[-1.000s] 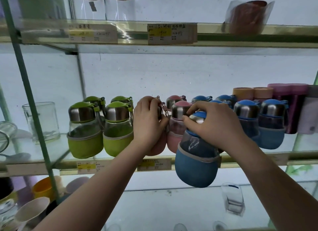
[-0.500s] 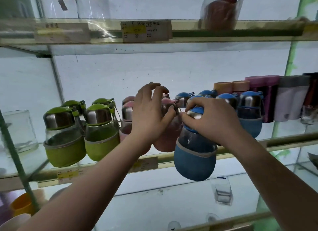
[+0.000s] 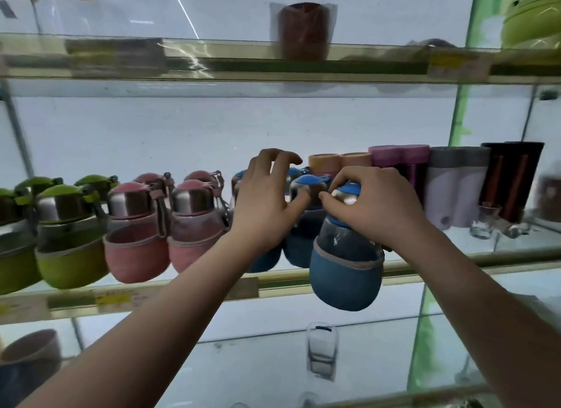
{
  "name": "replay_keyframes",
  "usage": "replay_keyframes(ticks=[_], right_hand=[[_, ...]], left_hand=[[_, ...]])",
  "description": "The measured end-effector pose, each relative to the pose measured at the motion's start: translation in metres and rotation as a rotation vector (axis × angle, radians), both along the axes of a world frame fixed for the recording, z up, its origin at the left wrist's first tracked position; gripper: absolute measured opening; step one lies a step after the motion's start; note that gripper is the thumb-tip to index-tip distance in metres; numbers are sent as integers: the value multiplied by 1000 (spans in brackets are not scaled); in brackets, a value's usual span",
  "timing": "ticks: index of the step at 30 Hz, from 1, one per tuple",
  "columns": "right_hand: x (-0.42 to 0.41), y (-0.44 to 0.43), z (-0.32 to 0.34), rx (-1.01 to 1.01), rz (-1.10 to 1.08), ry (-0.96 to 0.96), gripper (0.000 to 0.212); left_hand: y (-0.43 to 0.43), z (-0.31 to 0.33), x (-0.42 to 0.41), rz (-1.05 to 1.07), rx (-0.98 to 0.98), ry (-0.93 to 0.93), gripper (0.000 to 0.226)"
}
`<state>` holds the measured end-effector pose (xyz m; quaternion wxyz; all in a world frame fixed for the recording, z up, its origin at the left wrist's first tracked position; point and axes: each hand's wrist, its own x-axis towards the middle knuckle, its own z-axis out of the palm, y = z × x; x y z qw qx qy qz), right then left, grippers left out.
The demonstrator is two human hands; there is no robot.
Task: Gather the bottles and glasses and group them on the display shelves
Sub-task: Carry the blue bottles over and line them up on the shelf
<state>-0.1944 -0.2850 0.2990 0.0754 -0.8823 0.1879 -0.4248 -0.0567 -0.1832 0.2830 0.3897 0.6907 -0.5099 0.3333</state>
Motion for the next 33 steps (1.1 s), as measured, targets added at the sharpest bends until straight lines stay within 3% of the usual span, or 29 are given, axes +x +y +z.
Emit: replay_keyframes(ticks=[9, 16, 22, 33], right_hand=[[-46, -82, 9, 4, -26, -27, 22], [-54, -131, 22, -2, -72, -94, 21], [-41, -151, 16, -84, -116, -78, 26], [-6, -184, 5, -118, -181, 41, 30]], left_hand=[[-85, 4, -48, 31, 99, -26, 45], [-134, -1, -49, 255, 266, -45, 43], [-146, -16, -43, 327, 105, -139, 27], [-157, -23, -40, 339, -19, -158, 30]])
